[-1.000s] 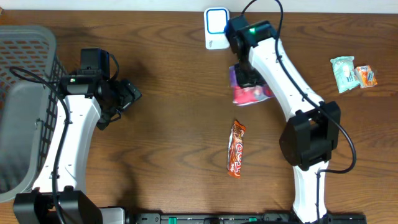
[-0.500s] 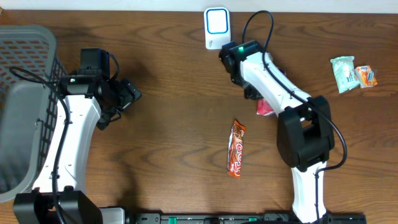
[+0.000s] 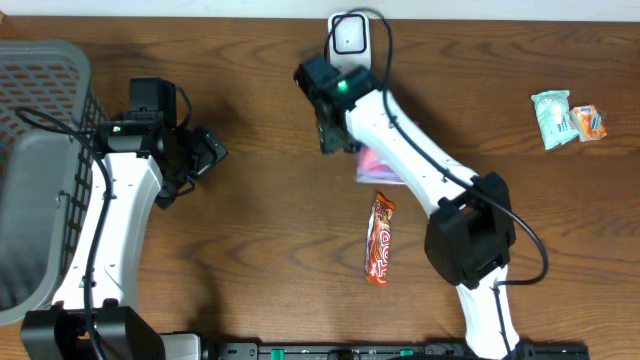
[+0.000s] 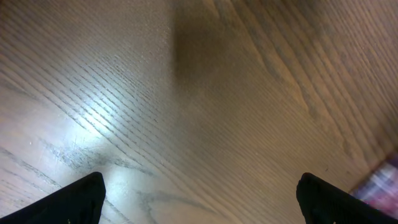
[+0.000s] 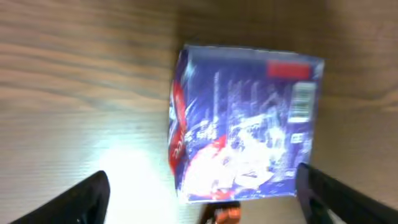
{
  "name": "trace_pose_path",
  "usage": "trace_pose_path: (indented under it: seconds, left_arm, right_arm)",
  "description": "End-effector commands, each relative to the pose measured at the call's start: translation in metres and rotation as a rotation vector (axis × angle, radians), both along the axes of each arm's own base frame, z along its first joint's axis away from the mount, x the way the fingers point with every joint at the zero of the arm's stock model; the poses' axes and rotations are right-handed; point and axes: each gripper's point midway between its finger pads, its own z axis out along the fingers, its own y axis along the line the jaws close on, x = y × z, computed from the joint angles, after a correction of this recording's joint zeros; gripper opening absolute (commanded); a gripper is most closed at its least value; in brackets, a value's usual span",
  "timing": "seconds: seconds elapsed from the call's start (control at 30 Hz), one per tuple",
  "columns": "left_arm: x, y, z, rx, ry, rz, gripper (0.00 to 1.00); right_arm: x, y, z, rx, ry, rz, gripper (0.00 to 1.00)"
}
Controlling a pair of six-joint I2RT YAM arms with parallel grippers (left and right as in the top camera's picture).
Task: Scan the item barcode
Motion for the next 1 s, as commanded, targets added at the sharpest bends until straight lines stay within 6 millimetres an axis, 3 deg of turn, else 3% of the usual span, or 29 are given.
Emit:
trace_pose_path:
  seconds: [0.0, 0.07, 0.17, 0.33, 0.43, 0.73, 0.83, 0.97]
  left_arm:
    - [0.0, 0.003, 0.001, 0.011, -0.001, 0.002, 0.98]
    - [0.0, 0.003, 0.001, 0.012, -0.001, 0.002, 0.98]
    - [0.0, 0.003, 0.001, 0.011, -0.001, 0.002, 0.98]
    - [0.0, 0.003, 0.001, 0.011, -0.001, 0.002, 0.98]
    - [0.0, 0.003, 0.001, 0.011, -0.001, 0.002, 0.98]
    - [0.0, 0.003, 0.001, 0.011, -0.001, 0.002, 0.98]
    - [0.0, 0.003, 0.001, 0.012, -0.001, 0.002, 0.98]
    - [0.0, 0.003, 0.001, 0.011, -0.001, 0.002, 0.98]
  right_arm:
    - [0.014, 0.0, 0.047, 0.092, -0.059, -0.01, 0.95]
    - [0.018, -0.015, 0.065, 0.086, -0.067, -0.006, 0.96]
    - [0.018, -0.042, 0.072, 0.06, -0.037, -0.035, 0.99]
    - [0.007, -0.098, 0.056, 0.017, 0.111, -0.11, 0.99]
    - [0.001, -0.118, 0.036, 0.077, 0.22, -0.107, 0.99]
    - [-0.03, -0.133, -0.021, 0.42, 0.494, -0.03, 0.99]
    - [-0.043, -0.121, -0.024, 0.6, 0.553, 0.037, 0.99]
    - [-0.051, -0.103, -0.01, 0.826, 0.565, 0.14, 0.99]
